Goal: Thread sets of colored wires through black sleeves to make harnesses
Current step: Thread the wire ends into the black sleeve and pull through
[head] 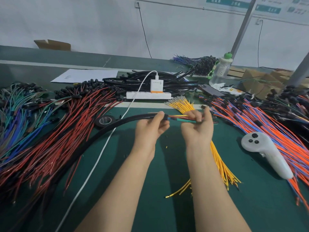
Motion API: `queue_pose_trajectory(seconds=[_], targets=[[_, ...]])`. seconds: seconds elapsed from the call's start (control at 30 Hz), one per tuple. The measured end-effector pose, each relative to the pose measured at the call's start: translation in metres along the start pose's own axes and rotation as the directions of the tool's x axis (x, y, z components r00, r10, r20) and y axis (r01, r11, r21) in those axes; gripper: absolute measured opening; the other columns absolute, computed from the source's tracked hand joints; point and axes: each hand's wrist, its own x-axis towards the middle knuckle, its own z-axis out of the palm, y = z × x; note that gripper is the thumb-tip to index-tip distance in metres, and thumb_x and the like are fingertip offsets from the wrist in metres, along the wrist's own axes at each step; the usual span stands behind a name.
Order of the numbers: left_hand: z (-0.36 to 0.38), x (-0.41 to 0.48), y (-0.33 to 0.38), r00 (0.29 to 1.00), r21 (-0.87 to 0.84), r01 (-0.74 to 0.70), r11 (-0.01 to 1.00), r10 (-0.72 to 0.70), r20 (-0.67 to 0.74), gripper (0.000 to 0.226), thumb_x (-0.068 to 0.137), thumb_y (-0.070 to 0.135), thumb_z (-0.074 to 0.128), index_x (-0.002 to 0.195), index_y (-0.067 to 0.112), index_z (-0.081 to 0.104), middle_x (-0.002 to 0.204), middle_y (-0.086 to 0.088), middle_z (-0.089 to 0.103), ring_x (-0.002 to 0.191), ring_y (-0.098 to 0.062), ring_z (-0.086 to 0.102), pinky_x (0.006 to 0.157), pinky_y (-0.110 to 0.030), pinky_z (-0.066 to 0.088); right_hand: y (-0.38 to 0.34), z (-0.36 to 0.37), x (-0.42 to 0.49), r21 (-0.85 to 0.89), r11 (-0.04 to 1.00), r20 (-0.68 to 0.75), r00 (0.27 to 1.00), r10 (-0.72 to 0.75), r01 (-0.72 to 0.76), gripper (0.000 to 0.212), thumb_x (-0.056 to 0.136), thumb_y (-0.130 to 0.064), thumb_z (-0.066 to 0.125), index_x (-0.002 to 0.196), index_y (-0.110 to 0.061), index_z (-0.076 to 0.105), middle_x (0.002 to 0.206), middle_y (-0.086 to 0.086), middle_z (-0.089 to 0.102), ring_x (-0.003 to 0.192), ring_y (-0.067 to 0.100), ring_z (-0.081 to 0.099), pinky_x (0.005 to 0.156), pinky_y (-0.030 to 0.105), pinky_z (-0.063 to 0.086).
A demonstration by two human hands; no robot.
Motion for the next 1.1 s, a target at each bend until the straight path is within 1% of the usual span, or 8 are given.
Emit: queue_pose_trajectory(seconds=[0.1, 0.2, 0.37, 0.57, 0.73, 0.87, 1.0, 1.1], targets=[[0.003, -0.001, -0.006, 0.999, -0.018, 0.035, 0.999, -0.035, -0.005, 0.019, 0.092, 0.008, 0.058, 0.073, 0.006, 0.063, 0.067, 0.000, 0.063, 0.059, -0.005, 0.061, 0.061, -0.015, 0.053, 0.003, -0.002, -0.001, -0.124, 0.991, -0.004, 0.999, -0.050, 0.049, 0.049, 0.101, -0.032, 0.044, 0.058, -0.020, 0.025, 0.044, -0.007, 0.019, 0.033, 0.008, 0.020, 0.035, 0.018, 0.021], [0.005, -0.004, -0.012, 0.999, -0.017, 0.039, 0.999, -0.038, 0.036, 0.019, 0.093, 0.011, 0.058, 0.075, 0.007, 0.063, 0.067, 0.002, 0.060, 0.060, -0.003, 0.060, 0.064, -0.015, 0.053, 0.009, -0.004, -0.002, -0.216, 0.971, -0.020, 0.994, -0.108, 0.101, 0.047, 0.101, -0.036, 0.045, 0.060, -0.020, 0.029, 0.045, -0.007, 0.021, 0.034, 0.008, 0.022, 0.035, 0.018, 0.022], [0.006, -0.008, -0.020, 0.985, 0.162, 0.088, 0.983, -0.111, 0.134, 0.012, 0.092, 0.020, 0.060, 0.087, 0.012, 0.068, 0.075, 0.005, 0.056, 0.062, -0.002, 0.054, 0.064, -0.016, 0.049, 0.000, -0.009, -0.002, -0.103, 0.991, -0.069, 0.994, -0.090, 0.083, 0.046, 0.101, -0.038, 0.043, 0.061, -0.018, 0.030, 0.047, -0.006, 0.023, 0.036, 0.008, 0.024, 0.038, 0.017, 0.023], [-0.012, 0.002, 0.001, 0.958, -0.310, 0.216, 0.926, -0.139, 0.252, 0.014, 0.092, 0.014, 0.053, 0.097, 0.013, 0.065, 0.088, 0.001, 0.071, 0.056, -0.003, 0.056, 0.056, -0.014, 0.050, -0.017, -0.012, 0.003, 0.039, 0.991, -0.089, 0.988, -0.124, 0.128, 0.049, 0.102, -0.041, 0.038, 0.060, -0.017, 0.030, 0.045, -0.006, 0.023, 0.034, 0.008, 0.024, 0.037, 0.018, 0.023], [-0.007, -0.003, -0.005, 0.949, -0.156, 0.156, 0.975, -0.104, 0.297, 0.019, 0.096, 0.011, 0.047, 0.086, 0.006, 0.063, 0.090, -0.005, 0.073, 0.064, -0.005, 0.063, 0.063, -0.015, 0.053, -0.012, -0.011, 0.002, 0.017, 0.988, -0.117, 0.982, -0.148, 0.151, 0.048, 0.102, -0.041, 0.038, 0.061, -0.017, 0.029, 0.043, -0.006, 0.023, 0.032, 0.009, 0.024, 0.035, 0.016, 0.022], [0.003, -0.008, -0.011, 0.951, -0.117, 0.132, 0.984, -0.092, 0.297, 0.022, 0.097, 0.011, 0.048, 0.084, 0.006, 0.064, 0.089, -0.005, 0.074, 0.068, -0.006, 0.064, 0.065, -0.015, 0.053, -0.001, -0.007, -0.002, -0.129, 0.974, -0.098, 0.975, -0.200, 0.187, 0.045, 0.101, -0.041, 0.041, 0.064, -0.016, 0.031, 0.045, -0.004, 0.030, 0.034, 0.010, 0.035, 0.038, 0.015, 0.032], [0.007, -0.010, -0.009, 0.960, -0.183, 0.106, 0.977, -0.053, 0.276, 0.025, 0.097, 0.013, 0.047, 0.082, 0.005, 0.065, 0.087, -0.006, 0.073, 0.068, -0.006, 0.065, 0.064, -0.015, 0.053, 0.020, -0.007, -0.006, -0.461, 0.873, -0.026, 0.981, -0.194, 0.161, 0.049, 0.100, -0.046, 0.037, 0.062, -0.015, 0.040, 0.064, 0.007, 0.068, 0.058, 0.019, 0.066, 0.061, 0.027, 0.053], [0.002, -0.006, -0.003, 0.976, -0.182, 0.063, 0.981, -0.023, 0.214, 0.026, 0.098, 0.014, 0.045, 0.083, 0.004, 0.064, 0.084, -0.004, 0.073, 0.066, -0.004, 0.064, 0.063, -0.014, 0.053, 0.032, -0.010, -0.010, -0.567, 0.812, 0.031, 0.989, -0.147, 0.139, 0.061, 0.102, -0.045, 0.029, 0.061, -0.014, 0.062, 0.080, 0.006, 0.074, 0.077, 0.019, 0.070, 0.074, 0.031, 0.052]])
